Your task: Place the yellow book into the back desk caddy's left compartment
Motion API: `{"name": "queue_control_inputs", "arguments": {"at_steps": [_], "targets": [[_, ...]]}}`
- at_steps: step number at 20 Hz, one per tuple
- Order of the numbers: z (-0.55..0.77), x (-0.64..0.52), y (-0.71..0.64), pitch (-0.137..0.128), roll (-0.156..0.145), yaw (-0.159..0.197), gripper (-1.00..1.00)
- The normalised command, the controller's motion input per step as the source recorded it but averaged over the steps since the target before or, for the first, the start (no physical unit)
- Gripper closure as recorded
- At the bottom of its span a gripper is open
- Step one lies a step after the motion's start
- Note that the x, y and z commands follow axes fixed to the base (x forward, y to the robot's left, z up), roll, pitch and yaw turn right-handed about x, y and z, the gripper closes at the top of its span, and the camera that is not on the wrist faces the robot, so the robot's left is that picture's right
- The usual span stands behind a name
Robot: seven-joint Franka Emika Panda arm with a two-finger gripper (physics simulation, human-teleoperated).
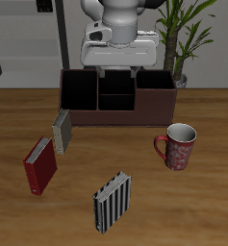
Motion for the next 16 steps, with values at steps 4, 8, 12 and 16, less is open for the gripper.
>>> {"name": "queue_control_inputs", "arguments": {"at_steps": [4,8,12,16], "targets": [[0.06,0.03,-0.12,-0.014,-0.014,0.005,-1.0],[-0.03,0.17,-0.32,0.008,-0.028,-0.037,-1.0],[-0.06,0.1,-0.45,-0.009,0.005,-0.007,-1.0],[-0.06,-0.02,-0.33,-0.01,0.012,-0.035,-1.0]]}}
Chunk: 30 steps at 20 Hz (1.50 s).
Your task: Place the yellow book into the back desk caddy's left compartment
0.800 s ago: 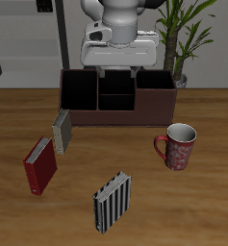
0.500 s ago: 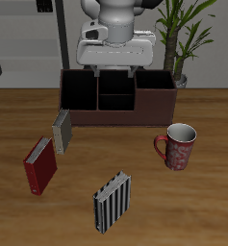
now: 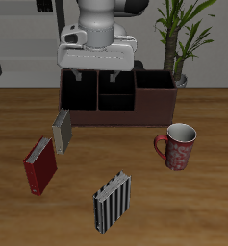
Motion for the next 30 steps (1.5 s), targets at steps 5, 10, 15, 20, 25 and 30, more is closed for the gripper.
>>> {"name": "queue_control_inputs", "arguments": {"at_steps": [5,10,15,20,25,30], "targets": [[-0.21,-0.17,-0.6,-0.045,-0.056,-0.011,-1.0],[-0.22,-0.16,-0.29,-0.034,-0.038,-0.013,-1.0],[-0.25,-0.17,-0.28,-0.026,-0.029,-0.015,-1.0],[-0.31,-0.1,-0.25,0.006,-0.04,-0.056,-1.0],[-0.26,-0.06,-0.15,0.013,-0.018,-0.015,-1.0],[-0.23,-0.01,-0.16,0.017,-0.013,-0.014,-1.0]]}}
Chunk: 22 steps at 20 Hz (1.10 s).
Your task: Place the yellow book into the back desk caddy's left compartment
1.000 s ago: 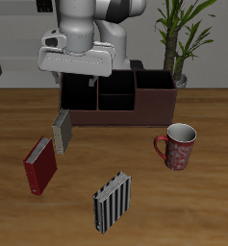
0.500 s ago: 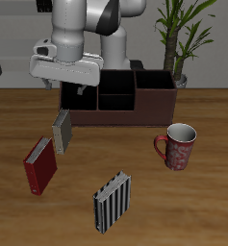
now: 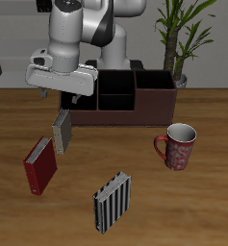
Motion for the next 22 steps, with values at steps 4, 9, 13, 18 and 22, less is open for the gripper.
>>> {"name": "queue_control_inputs", "arguments": {"at_steps": [4,9,13,18,22], "targets": [[-0.2,-0.01,-0.18,0.001,-0.002,-0.056,-1.0],[-0.22,0.05,-0.04,0.012,0.003,-0.02,-1.0],[-0.42,0.08,0.04,0.034,0.022,-0.019,-1.0],[-0.32,0.05,-0.05,0.029,-0.004,-0.023,-1.0],[-0.24,0.03,-0.06,0.027,-0.019,-0.02,-1.0]]}}
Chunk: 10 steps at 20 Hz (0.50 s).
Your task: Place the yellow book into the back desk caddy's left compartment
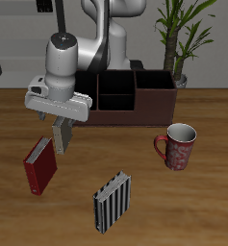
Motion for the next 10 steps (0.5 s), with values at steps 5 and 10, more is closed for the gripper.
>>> {"name": "queue_control_inputs", "arguments": {"at_steps": [5,10], "targets": [[-0.23,0.02,0.03,0.015,0.001,-0.004,-1.0],[-0.21,0.05,0.1,0.037,0.022,-0.016,1.0]]}}
